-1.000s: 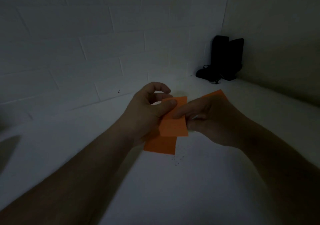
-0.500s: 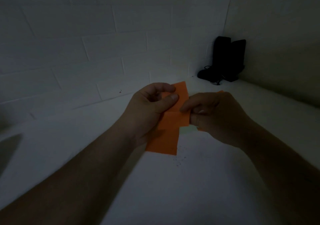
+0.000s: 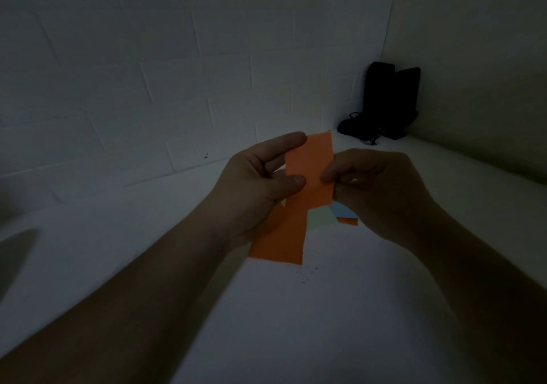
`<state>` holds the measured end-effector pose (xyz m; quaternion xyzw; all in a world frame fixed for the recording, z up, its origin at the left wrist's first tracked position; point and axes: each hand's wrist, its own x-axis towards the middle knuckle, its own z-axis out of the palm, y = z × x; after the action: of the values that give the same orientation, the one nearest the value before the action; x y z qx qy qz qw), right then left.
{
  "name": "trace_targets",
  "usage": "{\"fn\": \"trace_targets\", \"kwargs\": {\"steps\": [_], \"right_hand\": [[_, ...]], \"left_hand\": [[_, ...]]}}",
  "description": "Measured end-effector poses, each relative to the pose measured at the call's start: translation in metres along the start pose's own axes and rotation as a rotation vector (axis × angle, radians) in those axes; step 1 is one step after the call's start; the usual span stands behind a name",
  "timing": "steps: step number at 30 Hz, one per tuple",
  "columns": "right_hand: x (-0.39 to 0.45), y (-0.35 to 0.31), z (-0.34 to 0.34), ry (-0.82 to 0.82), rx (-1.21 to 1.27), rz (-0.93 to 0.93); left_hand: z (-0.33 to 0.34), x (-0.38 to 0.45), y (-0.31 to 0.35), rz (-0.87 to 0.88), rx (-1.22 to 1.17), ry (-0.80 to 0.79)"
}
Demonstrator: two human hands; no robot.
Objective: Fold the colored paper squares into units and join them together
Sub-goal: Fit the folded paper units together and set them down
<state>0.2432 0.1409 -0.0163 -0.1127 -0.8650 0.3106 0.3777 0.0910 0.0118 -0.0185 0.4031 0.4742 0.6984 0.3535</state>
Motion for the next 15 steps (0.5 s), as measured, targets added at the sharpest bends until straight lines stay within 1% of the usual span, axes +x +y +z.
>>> {"fn": "trace_targets", "kwargs": {"steps": [3, 5, 9, 11, 13, 15], "right_hand": [[0.0002, -0.0037, -0.0003, -0.015, -0.093, -0.035], [0.0003, -0.0041, -0.0008, -0.002, -0.091, -0.047], [0.0011, -0.0035, -0.0026, 0.102, 0.111, 0.054], [0.0017, -0.0032, -0.0044, 0.15, 0.222, 0.113], [0.0028, -0.0029, -0.006, 0.188, 0.291, 0.143], [0.0031, -0.0031, -0.0053, 0.198, 0.301, 0.127]], "left_hand": [[0.0003, -0.0003, -0.0011, 0.018, 0.032, 0.015], [0.001, -0.0002, -0.0014, 0.029, 0.029, 0.041], [0.0015, 0.0018, -0.0023, 0.032, 0.072, 0.11], [0.0018, 0.0012, -0.0018, 0.028, 0.104, 0.105], [0.0022, -0.0007, -0.0022, 0.107, 0.23, 0.08], [0.003, -0.0029, -0.0038, 0.208, 0.362, 0.067]]}}
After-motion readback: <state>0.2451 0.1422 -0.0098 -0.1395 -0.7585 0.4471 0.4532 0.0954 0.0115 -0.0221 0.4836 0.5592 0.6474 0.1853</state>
